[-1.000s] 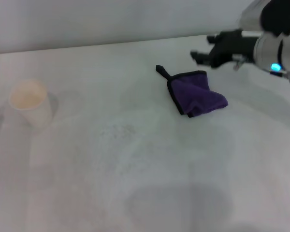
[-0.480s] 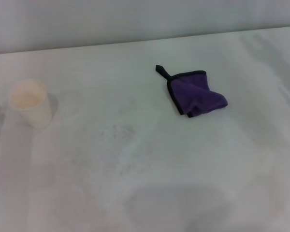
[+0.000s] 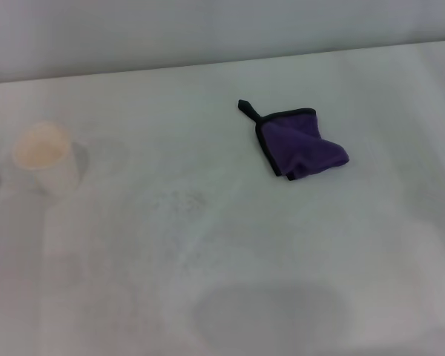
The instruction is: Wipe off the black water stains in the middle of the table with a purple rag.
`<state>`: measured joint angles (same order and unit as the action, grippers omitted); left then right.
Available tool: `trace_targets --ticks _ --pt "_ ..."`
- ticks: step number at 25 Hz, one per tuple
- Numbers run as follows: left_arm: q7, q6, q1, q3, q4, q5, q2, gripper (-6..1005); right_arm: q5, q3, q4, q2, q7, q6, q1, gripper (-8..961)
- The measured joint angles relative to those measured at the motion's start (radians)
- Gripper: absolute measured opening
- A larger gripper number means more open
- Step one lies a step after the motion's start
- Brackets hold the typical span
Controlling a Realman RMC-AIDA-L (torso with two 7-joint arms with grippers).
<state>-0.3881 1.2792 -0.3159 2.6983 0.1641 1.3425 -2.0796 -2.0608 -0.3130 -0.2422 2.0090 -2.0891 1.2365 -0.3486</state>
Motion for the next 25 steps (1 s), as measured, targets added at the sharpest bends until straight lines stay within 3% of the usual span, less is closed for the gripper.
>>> trace_targets --ticks 5,8,11,25 --pt "0.0 0.0 -0.005 0.0 -0.002 0.0 0.001 876 0.01 -0.01 0.176 0.008 -0.633 0.034 -0.028 821" --pt "0.0 0.0 -0.006 0.0 -0.002 0.0 0.001 876 0.015 -0.027 0.243 0.015 -0.791 0.033 -0.051 785" --pt "0.0 0.0 -0.003 0.0 -0.002 0.0 0.003 876 0.016 -0.042 0.278 0.016 -0.836 0.028 -0.071 731" --pt "0.0 0.0 0.003 0.0 0.005 0.0 -0.002 876 0.019 -0.048 0.292 0.016 -0.826 0.02 -0.071 731"
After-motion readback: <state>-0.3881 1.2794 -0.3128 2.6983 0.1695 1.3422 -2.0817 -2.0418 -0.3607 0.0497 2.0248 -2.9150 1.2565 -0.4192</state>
